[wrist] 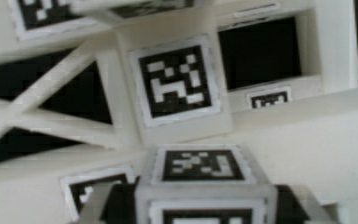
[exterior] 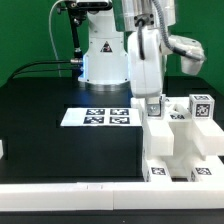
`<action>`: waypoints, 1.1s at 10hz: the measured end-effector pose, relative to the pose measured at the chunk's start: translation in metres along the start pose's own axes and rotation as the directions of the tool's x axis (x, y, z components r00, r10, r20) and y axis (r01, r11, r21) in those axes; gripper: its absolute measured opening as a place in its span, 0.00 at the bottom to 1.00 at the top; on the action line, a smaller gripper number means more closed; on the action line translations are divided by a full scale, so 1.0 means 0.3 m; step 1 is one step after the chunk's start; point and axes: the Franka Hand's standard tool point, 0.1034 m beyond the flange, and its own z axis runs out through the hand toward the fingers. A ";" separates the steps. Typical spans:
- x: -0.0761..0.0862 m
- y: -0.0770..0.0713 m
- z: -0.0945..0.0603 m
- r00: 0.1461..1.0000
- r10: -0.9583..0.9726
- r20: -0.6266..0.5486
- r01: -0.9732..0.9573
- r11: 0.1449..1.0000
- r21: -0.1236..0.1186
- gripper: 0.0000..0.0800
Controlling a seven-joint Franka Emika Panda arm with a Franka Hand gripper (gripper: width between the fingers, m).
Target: Assemble chair
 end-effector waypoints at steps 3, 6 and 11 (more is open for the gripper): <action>-0.001 -0.003 -0.002 0.978 -0.208 -0.002 0.208 0.978 0.001 0.73; -0.014 -0.003 -0.004 0.859 -0.511 -0.006 0.511 0.859 -0.005 0.81; 0.009 -0.014 -0.008 0.509 -0.860 -0.023 0.860 0.510 -0.025 0.81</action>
Offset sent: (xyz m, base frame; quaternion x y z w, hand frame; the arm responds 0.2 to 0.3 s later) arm 0.0060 0.0124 0.0100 -0.0268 0.0118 -0.2903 0.9565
